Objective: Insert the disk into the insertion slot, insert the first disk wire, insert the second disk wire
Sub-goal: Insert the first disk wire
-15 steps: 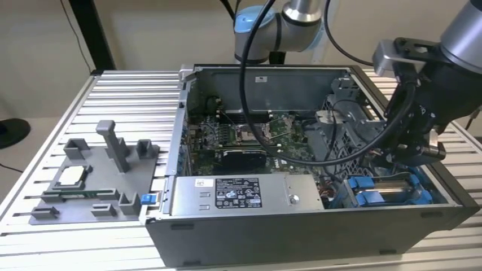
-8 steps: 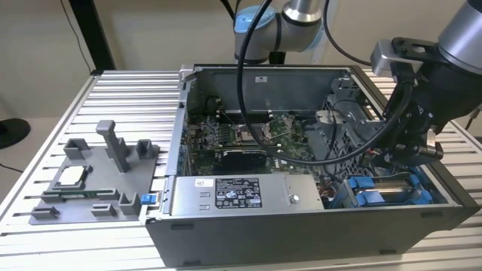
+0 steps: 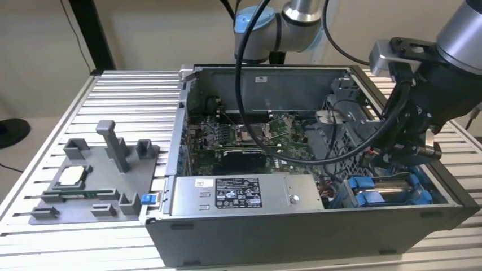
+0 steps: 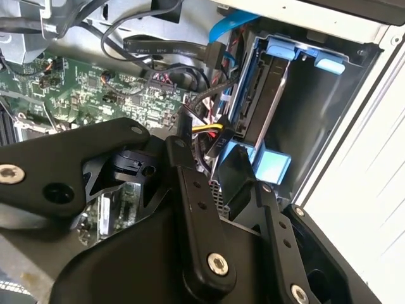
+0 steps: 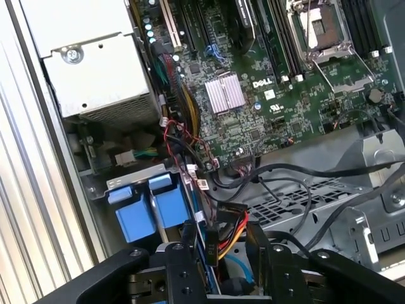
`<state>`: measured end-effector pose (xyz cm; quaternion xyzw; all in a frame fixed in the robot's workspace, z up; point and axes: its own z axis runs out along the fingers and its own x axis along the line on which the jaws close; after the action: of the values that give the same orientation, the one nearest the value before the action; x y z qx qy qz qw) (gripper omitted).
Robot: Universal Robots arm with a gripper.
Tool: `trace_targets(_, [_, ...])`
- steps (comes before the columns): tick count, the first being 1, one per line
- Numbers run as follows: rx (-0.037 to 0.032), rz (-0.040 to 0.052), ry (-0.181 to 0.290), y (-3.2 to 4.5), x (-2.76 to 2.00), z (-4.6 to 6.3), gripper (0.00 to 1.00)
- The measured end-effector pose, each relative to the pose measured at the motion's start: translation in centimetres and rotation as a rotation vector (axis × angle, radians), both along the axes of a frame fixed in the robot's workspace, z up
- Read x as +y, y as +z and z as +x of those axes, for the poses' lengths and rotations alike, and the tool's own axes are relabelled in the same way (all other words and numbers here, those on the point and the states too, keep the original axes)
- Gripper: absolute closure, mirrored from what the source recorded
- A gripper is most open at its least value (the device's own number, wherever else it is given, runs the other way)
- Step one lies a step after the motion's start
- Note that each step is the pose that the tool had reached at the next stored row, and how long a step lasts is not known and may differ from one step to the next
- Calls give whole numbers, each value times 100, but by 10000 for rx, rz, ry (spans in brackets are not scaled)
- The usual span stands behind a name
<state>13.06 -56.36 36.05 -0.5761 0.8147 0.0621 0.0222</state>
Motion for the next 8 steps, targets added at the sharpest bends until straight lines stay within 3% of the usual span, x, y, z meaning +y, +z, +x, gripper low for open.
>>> trace_targets(8, [0,6,-58,0,0,-22,0])
